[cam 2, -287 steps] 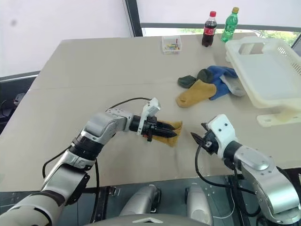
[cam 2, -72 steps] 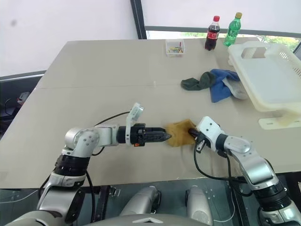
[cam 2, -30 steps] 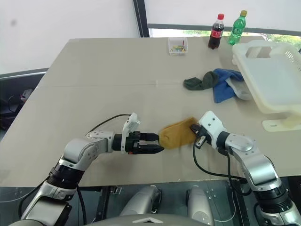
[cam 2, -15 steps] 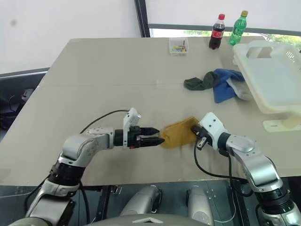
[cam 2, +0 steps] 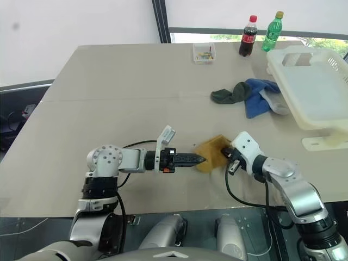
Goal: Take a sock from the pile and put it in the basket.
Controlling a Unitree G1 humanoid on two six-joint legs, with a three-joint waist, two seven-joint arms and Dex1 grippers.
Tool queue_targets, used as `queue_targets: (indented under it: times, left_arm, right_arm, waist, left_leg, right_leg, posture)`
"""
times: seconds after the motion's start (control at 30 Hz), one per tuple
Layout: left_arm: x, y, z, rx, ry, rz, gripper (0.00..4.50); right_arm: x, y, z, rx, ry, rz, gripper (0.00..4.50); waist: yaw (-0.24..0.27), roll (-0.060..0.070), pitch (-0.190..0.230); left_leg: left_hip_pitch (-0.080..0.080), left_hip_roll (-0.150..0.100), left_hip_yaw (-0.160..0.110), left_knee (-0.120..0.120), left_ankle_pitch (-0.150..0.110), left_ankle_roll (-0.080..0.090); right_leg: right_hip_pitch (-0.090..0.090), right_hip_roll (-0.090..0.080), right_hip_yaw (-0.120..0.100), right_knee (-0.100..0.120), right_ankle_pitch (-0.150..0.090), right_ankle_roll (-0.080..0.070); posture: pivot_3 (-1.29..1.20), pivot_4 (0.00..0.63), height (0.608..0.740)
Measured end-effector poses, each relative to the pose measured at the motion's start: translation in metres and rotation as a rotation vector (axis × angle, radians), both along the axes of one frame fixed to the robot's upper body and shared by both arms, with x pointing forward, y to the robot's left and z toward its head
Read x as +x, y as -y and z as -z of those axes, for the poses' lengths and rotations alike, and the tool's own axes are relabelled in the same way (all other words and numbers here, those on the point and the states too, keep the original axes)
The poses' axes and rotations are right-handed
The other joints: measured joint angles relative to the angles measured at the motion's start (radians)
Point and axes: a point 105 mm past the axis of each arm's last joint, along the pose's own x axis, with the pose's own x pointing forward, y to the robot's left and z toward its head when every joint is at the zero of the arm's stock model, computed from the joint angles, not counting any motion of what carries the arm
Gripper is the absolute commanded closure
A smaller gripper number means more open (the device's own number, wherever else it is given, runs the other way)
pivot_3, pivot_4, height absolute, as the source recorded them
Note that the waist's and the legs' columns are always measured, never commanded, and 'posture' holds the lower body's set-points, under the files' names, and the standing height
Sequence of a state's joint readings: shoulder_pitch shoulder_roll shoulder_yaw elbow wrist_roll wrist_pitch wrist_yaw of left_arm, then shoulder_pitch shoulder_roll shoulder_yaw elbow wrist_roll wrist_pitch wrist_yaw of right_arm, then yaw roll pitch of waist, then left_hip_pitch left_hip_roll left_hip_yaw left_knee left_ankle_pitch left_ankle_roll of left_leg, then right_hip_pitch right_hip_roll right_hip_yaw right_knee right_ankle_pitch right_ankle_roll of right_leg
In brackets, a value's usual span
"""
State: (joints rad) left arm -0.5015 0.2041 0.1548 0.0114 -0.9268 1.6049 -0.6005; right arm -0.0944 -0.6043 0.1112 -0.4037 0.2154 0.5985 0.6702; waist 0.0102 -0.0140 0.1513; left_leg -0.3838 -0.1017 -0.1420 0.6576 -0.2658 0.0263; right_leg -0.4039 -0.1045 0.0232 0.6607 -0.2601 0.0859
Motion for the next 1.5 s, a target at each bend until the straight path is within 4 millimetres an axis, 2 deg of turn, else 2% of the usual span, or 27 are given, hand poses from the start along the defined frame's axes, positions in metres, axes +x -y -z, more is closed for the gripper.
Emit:
queue_targets:
  times: [0.1,0.2,0.3,0.4,0.57,0.73,0.9,1.03,1.2,1.23,1.33,1.4,1.43,1.47,1.5]
  left_arm:
    - [-0.001,0.002,0.000,-0.003,-0.006,0.002,0.80]
    - [-0.001,0.020,-0.003,-0.068,-0.036,0.025,0.80]
    - [0.002,0.036,-0.016,-0.122,-0.031,0.067,0.80]
    - [0.007,0.045,-0.026,-0.175,-0.026,0.085,0.80]
    - [0.020,0.060,-0.028,-0.233,-0.043,0.062,0.80]
    - [0.031,0.082,-0.022,-0.217,-0.034,0.031,0.80]
    - [0.037,0.089,-0.007,-0.149,-0.027,-0.007,0.80]
    - [0.043,0.098,0.001,-0.114,-0.016,-0.040,0.80]
    - [0.050,0.106,0.006,-0.106,0.002,-0.083,0.80]
    - [0.052,0.106,0.007,-0.104,0.009,-0.091,0.80]
    - [0.054,0.100,0.004,-0.113,0.055,-0.104,0.80]
    - [0.048,0.088,0.000,-0.148,0.110,-0.096,0.80]
    - [0.045,0.074,-0.004,-0.169,0.136,-0.091,0.80]
    - [0.044,0.069,-0.006,-0.169,0.150,-0.092,0.80]
    - [0.043,0.064,-0.009,-0.172,0.169,-0.089,0.80]
  right_arm:
    - [0.000,0.001,0.000,0.000,-0.003,0.003,4.46]
    - [-0.001,0.001,0.000,0.010,-0.010,0.009,4.46]
    - [-0.003,0.002,0.000,0.027,-0.026,0.014,4.46]
    - [-0.005,0.005,-0.001,0.041,-0.038,0.028,4.46]
    - [-0.007,0.007,-0.001,0.056,-0.052,0.046,4.46]
    - [-0.005,0.011,-0.009,0.102,-0.055,0.097,4.46]
    - [-0.007,0.025,-0.016,0.079,-0.041,0.164,4.46]
    - [-0.017,0.041,-0.024,0.022,-0.009,0.208,4.46]
    - [-0.040,0.059,-0.028,-0.031,-0.013,0.276,4.46]
    - [-0.042,0.061,-0.031,-0.025,-0.009,0.283,3.91]
    - [-0.043,0.053,-0.046,0.069,0.007,0.276,2.76]
    - [-0.039,0.042,-0.060,0.151,0.034,0.249,2.02]
    - [-0.034,0.035,-0.071,0.179,0.051,0.223,1.61]
    - [-0.032,0.033,-0.074,0.187,0.058,0.217,1.03]
    - [-0.030,0.030,-0.078,0.196,0.067,0.210,0.65]
  waist:
    - [0.003,0.000,0.000]
    - [0.005,0.000,0.000]
    - [0.004,0.000,0.000]
    - [0.002,0.000,0.000]
    - [0.003,0.000,0.000]
    - [0.004,-0.001,0.000]
    - [0.004,0.000,0.000]
    - [0.010,-0.001,-0.001]
    - [0.015,-0.001,-0.001]
    - [0.014,-0.001,-0.001]
    - [0.004,-0.001,-0.001]
    - [-0.010,-0.001,-0.001]
    - [-0.017,-0.001,0.000]
    - [-0.019,-0.001,0.000]
    - [-0.019,-0.001,0.000]
  left_leg:
    - [0.000,0.000,0.000,0.000,0.000,0.000]
    - [-0.001,0.000,0.000,0.001,0.000,0.000]
    - [-0.001,0.000,0.000,0.001,0.000,0.000]
    - [-0.001,0.000,0.001,0.001,0.000,0.000]
    - [-0.001,0.000,0.001,0.001,0.000,0.000]
    - [-0.002,0.000,0.001,0.001,0.000,0.000]
    - [-0.002,0.000,0.001,0.001,0.000,0.000]
    - [-0.002,-0.001,0.001,0.002,0.000,0.000]
    - [0.003,0.000,0.001,0.005,0.000,0.001]
    - [0.004,0.000,0.001,0.006,-0.003,0.004]
    - [0.004,0.000,0.001,0.009,-0.003,0.005]
    - [0.004,0.000,0.002,0.010,-0.003,0.005]
    - [0.003,0.000,0.002,0.010,-0.003,0.005]
    - [0.002,0.001,0.001,0.009,-0.002,0.004]
    - [0.001,0.001,0.001,0.009,-0.001,0.002]
  right_leg:
    - [0.000,0.000,0.000,0.000,0.000,0.000]
    - [0.000,0.000,0.000,0.000,0.000,0.000]
    - [0.000,0.000,0.000,0.000,0.000,0.000]
    - [0.000,0.000,0.000,0.000,0.000,0.000]
    - [0.000,0.000,0.000,0.000,0.000,0.000]
    - [-0.001,0.000,0.000,0.000,0.000,0.000]
    - [-0.002,0.000,0.001,0.000,0.000,0.000]
    - [-0.001,0.000,0.000,0.000,0.000,0.000]
    - [0.007,0.000,-0.001,0.000,0.001,0.002]
    - [0.009,0.000,-0.001,-0.001,0.001,0.003]
    - [0.011,0.000,-0.001,-0.001,0.003,0.007]
    - [0.009,0.001,0.001,0.000,0.003,0.006]
    - [0.008,0.001,0.001,0.000,0.003,0.006]
    - [0.007,0.001,0.001,0.000,0.003,0.006]
    - [0.006,0.001,0.001,0.001,0.003,0.006]
  posture:
    - [0.00,0.150,0.740]
    - [0.00,0.150,0.740]
    - [0.00,0.150,0.740]
    - [0.00,0.150,0.740]
    - [0.00,0.150,0.740]
    - [0.00,0.150,0.740]
    - [0.00,0.150,0.740]
    - [0.00,0.150,0.740]
    - [0.00,0.150,0.740]
    - [0.00,0.150,0.740]
    - [0.00,0.150,0.740]
    - [0.00,0.150,0.740]
    - [0.00,0.150,0.740]
    - [0.00,0.150,0.740]
    - [0.00,0.150,0.740]
